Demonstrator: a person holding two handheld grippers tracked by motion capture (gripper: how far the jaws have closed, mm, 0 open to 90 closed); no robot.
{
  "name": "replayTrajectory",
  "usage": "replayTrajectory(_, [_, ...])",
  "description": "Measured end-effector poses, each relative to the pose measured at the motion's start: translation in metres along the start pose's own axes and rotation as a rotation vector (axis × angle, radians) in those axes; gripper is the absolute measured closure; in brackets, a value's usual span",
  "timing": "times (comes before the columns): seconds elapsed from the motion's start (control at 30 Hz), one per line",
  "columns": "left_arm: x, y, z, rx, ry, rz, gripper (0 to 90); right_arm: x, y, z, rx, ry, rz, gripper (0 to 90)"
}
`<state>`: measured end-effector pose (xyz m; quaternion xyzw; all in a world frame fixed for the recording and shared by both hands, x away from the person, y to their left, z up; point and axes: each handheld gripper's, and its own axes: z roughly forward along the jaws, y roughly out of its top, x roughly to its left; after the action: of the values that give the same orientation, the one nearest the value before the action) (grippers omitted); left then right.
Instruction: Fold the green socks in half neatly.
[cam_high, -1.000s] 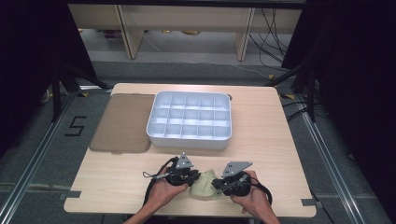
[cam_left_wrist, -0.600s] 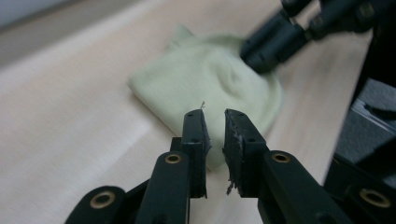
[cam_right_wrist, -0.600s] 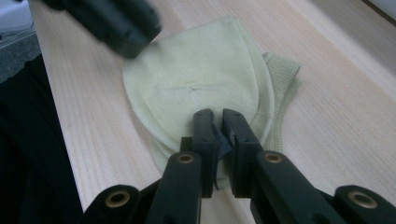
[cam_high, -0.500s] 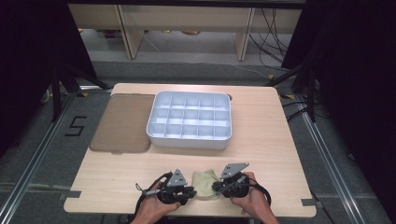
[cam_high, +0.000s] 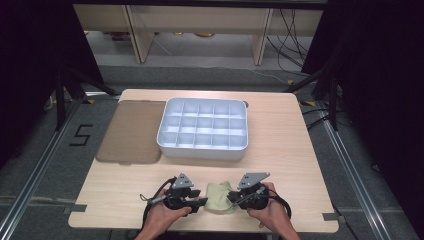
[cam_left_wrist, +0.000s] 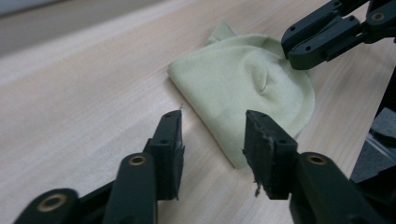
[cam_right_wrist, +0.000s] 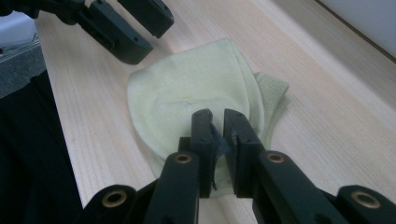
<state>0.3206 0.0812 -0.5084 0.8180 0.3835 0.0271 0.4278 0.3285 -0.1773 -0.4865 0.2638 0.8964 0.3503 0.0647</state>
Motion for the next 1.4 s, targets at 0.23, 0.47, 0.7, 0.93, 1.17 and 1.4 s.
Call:
replayTrajectory(0.23, [-0.001,0.003,0.008,0.029,-0.010,-0.001,53.7,0.001,0.001,0.001,-0.004,0.009,0.008,81.9])
replayTrajectory(0.47, [-0.005,0.004,0.014,0.050,-0.012,0.010,60.0,0.000,0.001,0.000,-0.009,0.007,0.006,81.1])
replayTrajectory(0.7, [-0.010,-0.001,0.014,-0.015,-0.005,-0.017,80.6,0.001,0.001,0.000,-0.015,0.020,0.008,80.9])
replayTrajectory(0.93, [-0.012,0.003,0.007,-0.008,0.011,0.048,83.8,0.003,0.003,-0.001,-0.044,0.036,0.015,81.2])
replayTrajectory(1.17, [-0.016,0.004,0.001,-0.023,0.035,0.072,84.4,0.013,0.007,0.003,-0.061,0.075,0.002,84.2])
replayTrajectory(1.4, [-0.017,0.006,-0.004,-0.025,0.034,0.080,84.4,0.025,0.010,0.023,-0.025,0.126,-0.023,86.8])
